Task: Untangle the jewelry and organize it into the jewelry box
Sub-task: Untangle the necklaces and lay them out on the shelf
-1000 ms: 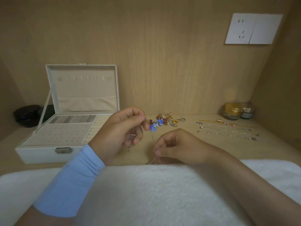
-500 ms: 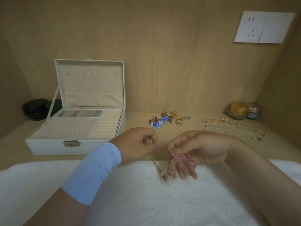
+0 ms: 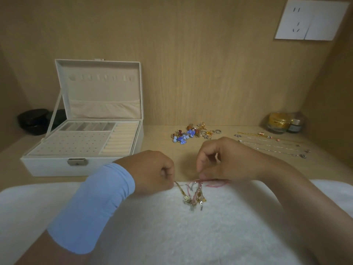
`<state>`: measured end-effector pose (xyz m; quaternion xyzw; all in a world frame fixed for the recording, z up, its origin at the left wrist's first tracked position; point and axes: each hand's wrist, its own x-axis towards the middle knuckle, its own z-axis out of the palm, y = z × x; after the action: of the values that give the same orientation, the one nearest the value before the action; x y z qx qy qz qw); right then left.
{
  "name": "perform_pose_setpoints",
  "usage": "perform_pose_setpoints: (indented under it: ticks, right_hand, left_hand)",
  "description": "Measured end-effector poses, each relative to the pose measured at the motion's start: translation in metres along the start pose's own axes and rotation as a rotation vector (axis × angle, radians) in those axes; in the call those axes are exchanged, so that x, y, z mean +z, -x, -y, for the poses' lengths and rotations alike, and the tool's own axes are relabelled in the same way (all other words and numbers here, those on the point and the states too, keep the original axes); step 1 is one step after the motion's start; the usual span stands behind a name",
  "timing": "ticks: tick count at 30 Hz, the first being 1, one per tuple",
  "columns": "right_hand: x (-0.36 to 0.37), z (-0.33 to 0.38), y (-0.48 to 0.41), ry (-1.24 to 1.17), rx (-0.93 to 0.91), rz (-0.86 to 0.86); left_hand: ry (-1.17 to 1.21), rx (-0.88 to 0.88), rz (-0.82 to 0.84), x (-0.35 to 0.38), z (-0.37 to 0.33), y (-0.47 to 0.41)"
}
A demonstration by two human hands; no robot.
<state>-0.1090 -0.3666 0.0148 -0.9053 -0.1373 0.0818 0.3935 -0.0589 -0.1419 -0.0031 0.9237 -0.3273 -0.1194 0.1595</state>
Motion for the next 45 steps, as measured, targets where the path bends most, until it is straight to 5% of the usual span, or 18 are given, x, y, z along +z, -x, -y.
perform_pose_setpoints:
  ticks: [8, 17, 23, 29, 34, 45]
  right_hand:
    - [0.004, -0.005, 0.001, 0.117, -0.009, 0.327]
    - [0.009, -0.007, 0.000, 0.155, 0.027, 0.286]
    - [0.000, -0.013, 0.000, -0.144, -0.022, 0.244]
    - [-0.004, -0.016, -0.006, -0.512, -0.061, 0.160]
    - [-0.005, -0.014, -0.008, -0.595, -0.069, 0.040]
    - [-0.006, -0.019, -0.011, -0.612, -0.024, 0.028]
  left_hand:
    - [0.092, 0.237, -0.001, 0.005, -0.017, 0.002]
    - [0.092, 0.167, 0.054, 0.015, -0.016, -0.002]
    - [0.064, 0.055, 0.087, 0.006, -0.009, 0.003]
    - [0.540, 0.093, -0.249, 0.007, -0.018, -0.007]
    - [1.017, -0.010, -0.047, 0.010, -0.031, -0.008]
    - [0.919, 0.006, -0.072, 0.005, -0.023, -0.007]
